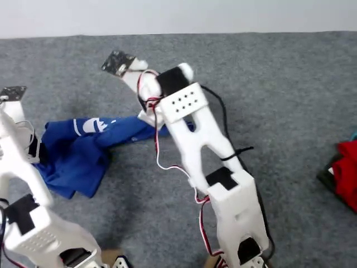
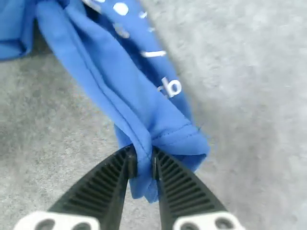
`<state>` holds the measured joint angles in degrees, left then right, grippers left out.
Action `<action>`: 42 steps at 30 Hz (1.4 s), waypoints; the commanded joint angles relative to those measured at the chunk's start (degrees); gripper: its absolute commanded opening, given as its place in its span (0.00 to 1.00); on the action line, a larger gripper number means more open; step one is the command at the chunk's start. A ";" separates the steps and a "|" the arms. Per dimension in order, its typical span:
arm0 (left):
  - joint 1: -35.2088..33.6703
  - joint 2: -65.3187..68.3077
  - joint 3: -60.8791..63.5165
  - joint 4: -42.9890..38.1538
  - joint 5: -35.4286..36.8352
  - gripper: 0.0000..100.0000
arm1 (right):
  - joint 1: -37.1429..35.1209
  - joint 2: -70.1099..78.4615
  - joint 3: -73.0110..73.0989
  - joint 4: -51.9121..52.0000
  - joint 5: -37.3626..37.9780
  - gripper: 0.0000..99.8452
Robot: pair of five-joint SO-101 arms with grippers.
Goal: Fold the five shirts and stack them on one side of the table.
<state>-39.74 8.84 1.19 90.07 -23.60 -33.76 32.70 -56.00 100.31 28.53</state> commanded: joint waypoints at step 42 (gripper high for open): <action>10.55 -10.73 12.44 -3.87 4.04 0.12 | 13.76 -9.89 19.69 0.48 2.55 0.26</action>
<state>-30.24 1.01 13.58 87.16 -19.91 -19.78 22.77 -32.97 100.48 30.73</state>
